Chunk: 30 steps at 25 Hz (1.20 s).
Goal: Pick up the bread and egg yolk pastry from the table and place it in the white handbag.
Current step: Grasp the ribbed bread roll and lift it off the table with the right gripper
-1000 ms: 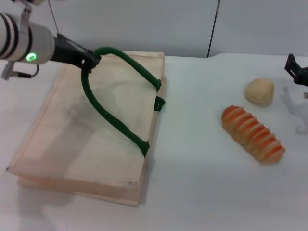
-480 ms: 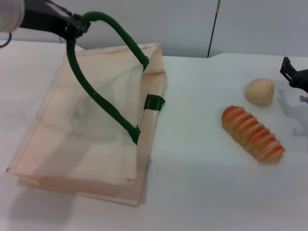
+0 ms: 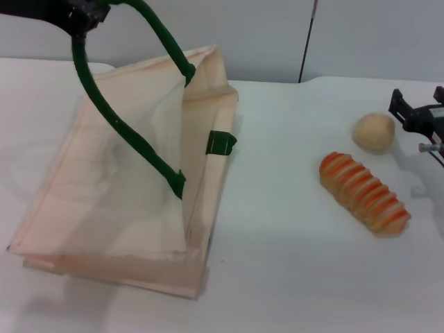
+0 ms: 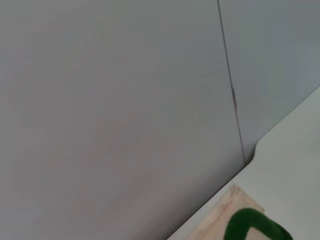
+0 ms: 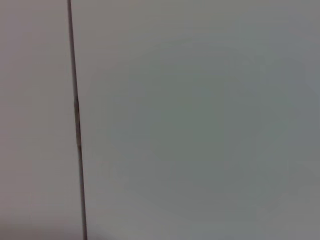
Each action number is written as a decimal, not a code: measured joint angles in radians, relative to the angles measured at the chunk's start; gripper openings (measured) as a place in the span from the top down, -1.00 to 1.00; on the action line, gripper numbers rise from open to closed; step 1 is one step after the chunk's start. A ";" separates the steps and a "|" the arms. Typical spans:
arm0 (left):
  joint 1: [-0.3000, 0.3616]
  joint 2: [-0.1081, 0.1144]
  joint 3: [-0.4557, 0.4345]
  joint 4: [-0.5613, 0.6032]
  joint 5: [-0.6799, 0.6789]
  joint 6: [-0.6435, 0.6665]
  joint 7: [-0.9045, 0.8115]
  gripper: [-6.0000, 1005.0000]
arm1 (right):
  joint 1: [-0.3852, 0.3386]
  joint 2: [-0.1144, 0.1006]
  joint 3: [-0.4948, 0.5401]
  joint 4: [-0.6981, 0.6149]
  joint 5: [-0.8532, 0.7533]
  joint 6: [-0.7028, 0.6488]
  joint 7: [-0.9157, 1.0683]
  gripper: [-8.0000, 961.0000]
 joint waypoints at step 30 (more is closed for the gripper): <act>-0.140 0.025 -0.181 0.009 0.063 -0.228 0.111 0.75 | -0.008 -0.019 -0.067 -0.096 -0.049 0.010 0.011 -0.74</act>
